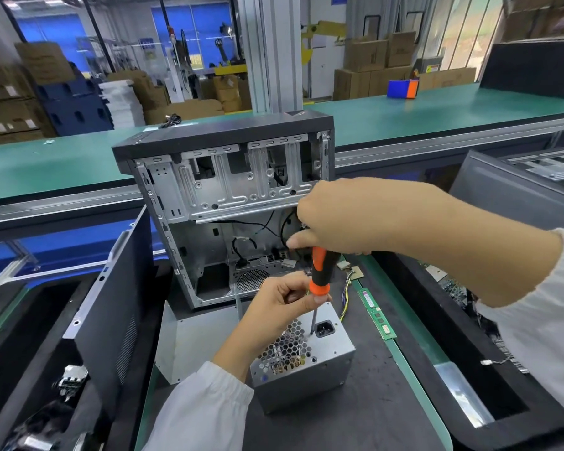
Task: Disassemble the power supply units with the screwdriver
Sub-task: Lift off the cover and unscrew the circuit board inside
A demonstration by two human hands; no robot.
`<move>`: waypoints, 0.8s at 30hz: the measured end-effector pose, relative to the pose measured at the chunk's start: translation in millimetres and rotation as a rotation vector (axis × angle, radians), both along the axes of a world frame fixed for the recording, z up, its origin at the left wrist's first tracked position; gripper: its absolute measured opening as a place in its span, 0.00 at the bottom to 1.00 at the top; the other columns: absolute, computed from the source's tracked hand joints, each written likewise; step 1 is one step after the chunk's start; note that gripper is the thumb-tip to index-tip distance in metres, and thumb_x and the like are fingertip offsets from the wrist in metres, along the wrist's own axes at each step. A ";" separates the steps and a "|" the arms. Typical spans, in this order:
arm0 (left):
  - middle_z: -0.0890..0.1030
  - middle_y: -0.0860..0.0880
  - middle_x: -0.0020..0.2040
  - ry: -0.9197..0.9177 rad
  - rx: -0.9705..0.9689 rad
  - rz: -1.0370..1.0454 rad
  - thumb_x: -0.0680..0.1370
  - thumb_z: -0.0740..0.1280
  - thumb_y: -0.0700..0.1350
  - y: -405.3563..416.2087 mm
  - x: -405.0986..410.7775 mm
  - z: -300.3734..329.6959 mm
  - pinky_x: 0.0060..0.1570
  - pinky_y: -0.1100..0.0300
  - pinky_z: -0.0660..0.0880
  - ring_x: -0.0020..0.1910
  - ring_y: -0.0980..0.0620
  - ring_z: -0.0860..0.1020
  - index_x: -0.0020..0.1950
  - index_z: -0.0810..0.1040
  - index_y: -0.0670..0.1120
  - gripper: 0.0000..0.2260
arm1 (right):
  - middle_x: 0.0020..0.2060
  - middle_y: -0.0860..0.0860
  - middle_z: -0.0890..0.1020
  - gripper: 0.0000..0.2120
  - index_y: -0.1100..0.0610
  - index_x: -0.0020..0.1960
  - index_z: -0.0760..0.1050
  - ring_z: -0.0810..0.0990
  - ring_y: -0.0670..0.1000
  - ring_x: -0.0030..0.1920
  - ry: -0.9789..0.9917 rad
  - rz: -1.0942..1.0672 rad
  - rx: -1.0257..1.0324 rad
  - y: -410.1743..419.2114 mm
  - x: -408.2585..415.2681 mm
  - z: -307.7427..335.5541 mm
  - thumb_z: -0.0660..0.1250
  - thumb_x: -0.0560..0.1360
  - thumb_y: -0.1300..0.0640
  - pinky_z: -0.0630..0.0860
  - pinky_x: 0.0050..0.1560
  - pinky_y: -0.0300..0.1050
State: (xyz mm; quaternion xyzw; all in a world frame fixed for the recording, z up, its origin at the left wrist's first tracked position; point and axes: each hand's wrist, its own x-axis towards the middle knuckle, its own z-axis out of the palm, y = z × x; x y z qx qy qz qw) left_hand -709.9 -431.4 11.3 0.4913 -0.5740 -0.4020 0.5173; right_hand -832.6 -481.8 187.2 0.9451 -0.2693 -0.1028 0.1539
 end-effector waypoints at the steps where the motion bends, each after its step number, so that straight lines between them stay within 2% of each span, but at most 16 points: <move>1: 0.62 0.43 0.33 0.009 0.007 -0.001 0.76 0.72 0.43 0.0 -0.7 0.4 0.45 0.54 0.63 0.35 0.43 0.59 0.44 0.83 0.46 0.02 | 0.37 0.51 0.74 0.17 0.56 0.39 0.66 0.77 0.54 0.35 0.021 0.042 0.059 -2.2 -0.8 2.2 0.57 0.81 0.46 0.71 0.31 0.44; 2: 0.60 0.39 0.34 0.023 0.010 -0.002 0.75 0.72 0.44 -0.2 -1.0 0.0 0.46 0.54 0.63 0.36 0.40 0.58 0.44 0.83 0.45 0.02 | 0.41 0.50 0.72 0.07 0.53 0.45 0.68 0.78 0.55 0.40 0.047 0.063 0.135 -3.6 -2.7 5.4 0.60 0.80 0.52 0.74 0.35 0.47; 3: 0.59 0.39 0.34 0.025 0.009 -0.002 0.75 0.72 0.44 -0.2 -1.6 -0.1 0.47 0.53 0.63 0.36 0.39 0.57 0.44 0.82 0.44 0.04 | 0.45 0.49 0.69 0.05 0.47 0.52 0.68 0.78 0.55 0.43 0.058 0.073 0.207 -3.2 -4.9 9.4 0.62 0.77 0.54 0.76 0.39 0.50; 5: 0.61 0.42 0.32 0.016 -0.003 -0.008 0.75 0.72 0.43 -0.7 -0.3 -0.7 0.47 0.56 0.64 0.34 0.43 0.59 0.45 0.83 0.43 0.04 | 0.50 0.49 0.65 0.21 0.39 0.62 0.63 0.78 0.55 0.44 0.096 0.083 0.279 -3.7 -7.5 13.4 0.68 0.73 0.48 0.77 0.44 0.53; 7: 0.66 0.43 0.31 0.003 -0.026 -0.024 0.75 0.72 0.42 -0.6 1.0 1.1 0.46 0.62 0.66 0.33 0.48 0.64 0.47 0.84 0.49 0.03 | 0.50 0.49 0.65 0.30 0.42 0.67 0.61 0.77 0.53 0.44 0.072 0.021 0.224 0.8 -6.0 11.5 0.66 0.70 0.34 0.75 0.41 0.49; 8: 0.67 0.40 0.32 -0.009 -0.024 -0.029 0.75 0.72 0.44 -0.8 1.6 2.1 0.46 0.61 0.66 0.34 0.46 0.64 0.48 0.84 0.52 0.05 | 0.46 0.48 0.67 0.32 0.47 0.64 0.66 0.76 0.51 0.42 0.053 -0.018 0.169 2.9 -4.0 9.1 0.63 0.68 0.29 0.72 0.37 0.45; 9: 0.67 0.38 0.34 -0.027 -0.015 -0.035 0.75 0.73 0.45 -1.6 2.1 1.8 0.46 0.57 0.65 0.36 0.44 0.63 0.48 0.84 0.52 0.03 | 0.41 0.49 0.70 0.31 0.53 0.56 0.71 0.76 0.49 0.36 0.030 -0.049 0.114 4.1 -2.1 6.0 0.59 0.69 0.27 0.68 0.31 0.43; 11: 0.66 0.35 0.36 -0.026 -0.003 -0.041 0.75 0.73 0.45 -1.5 3.0 2.3 0.45 0.54 0.63 0.37 0.43 0.62 0.45 0.83 0.45 0.03 | 0.32 0.51 0.71 0.28 0.58 0.39 0.68 0.71 0.45 0.24 0.040 -0.053 0.028 5.6 1.4 0.7 0.54 0.75 0.32 0.62 0.26 0.41; 13: 0.66 0.34 0.36 -0.001 0.018 -0.049 0.75 0.73 0.45 -2.0 3.2 1.2 0.46 0.54 0.65 0.38 0.45 0.63 0.44 0.82 0.43 0.05 | 0.38 0.53 0.73 0.18 0.56 0.41 0.66 0.70 0.46 0.30 0.073 0.022 0.065 2.4 1.8 0.0 0.56 0.80 0.43 0.62 0.28 0.42; 14: 0.67 0.36 0.36 0.013 0.016 -0.052 0.74 0.73 0.45 -1.9 3.1 1.0 0.47 0.54 0.66 0.39 0.46 0.64 0.44 0.82 0.43 0.06 | 0.44 0.53 0.71 0.08 0.53 0.48 0.67 0.72 0.48 0.34 0.087 0.043 0.143 1.1 -0.4 2.6 0.59 0.80 0.48 0.66 0.30 0.43; 15: 0.68 0.38 0.36 0.024 0.014 -0.061 0.74 0.73 0.46 -1.8 2.9 1.0 0.48 0.54 0.67 0.40 0.46 0.65 0.44 0.81 0.43 0.06 | 0.49 0.51 0.69 0.06 0.47 0.54 0.67 0.74 0.51 0.39 0.096 0.054 0.218 0.8 -3.0 6.3 0.62 0.78 0.52 0.70 0.34 0.46; 16: 0.70 0.40 0.36 0.029 0.015 -0.066 0.74 0.73 0.45 -2.5 3.6 -0.7 0.50 0.54 0.68 0.40 0.47 0.67 0.44 0.81 0.42 0.07 | 0.52 0.50 0.66 0.14 0.42 0.58 0.65 0.76 0.53 0.43 0.114 0.070 0.258 -0.7 -5.1 8.8 0.65 0.76 0.51 0.74 0.38 0.49; 18: 0.72 0.42 0.34 0.024 0.002 -0.065 0.74 0.73 0.43 -3.4 4.7 -1.2 0.51 0.56 0.71 0.40 0.47 0.68 0.45 0.81 0.41 0.05 | 0.52 0.48 0.68 0.25 0.41 0.63 0.63 0.78 0.54 0.46 0.086 0.031 0.261 -1.4 -5.9 10.0 0.68 0.71 0.38 0.76 0.43 0.50; 20: 0.74 0.38 0.37 0.024 0.003 -0.069 0.75 0.72 0.41 -3.4 5.2 0.2 0.51 0.58 0.72 0.42 0.48 0.71 0.48 0.82 0.46 0.03 | 0.41 0.47 0.74 0.32 0.50 0.58 0.68 0.79 0.51 0.37 0.013 -0.048 0.185 0.2 -1.3 6.2 0.61 0.67 0.26 0.74 0.35 0.45; 22: 0.75 0.33 0.41 0.002 0.014 -0.081 0.75 0.72 0.43 -3.4 4.8 1.8 0.52 0.55 0.71 0.44 0.46 0.72 0.48 0.83 0.44 0.03 | 0.27 0.49 0.74 0.32 0.58 0.42 0.70 0.74 0.49 0.28 -0.077 -0.085 0.101 1.5 2.2 1.5 0.54 0.71 0.27 0.67 0.27 0.41; 24: 0.75 0.31 0.42 -0.016 0.028 -0.087 0.75 0.72 0.43 -3.8 4.3 2.1 0.52 0.55 0.72 0.44 0.45 0.72 0.46 0.82 0.42 0.05 | 0.31 0.51 0.72 0.24 0.56 0.36 0.66 0.71 0.49 0.30 -0.061 -0.016 0.047 -1.1 2.6 -0.5 0.53 0.79 0.37 0.65 0.27 0.42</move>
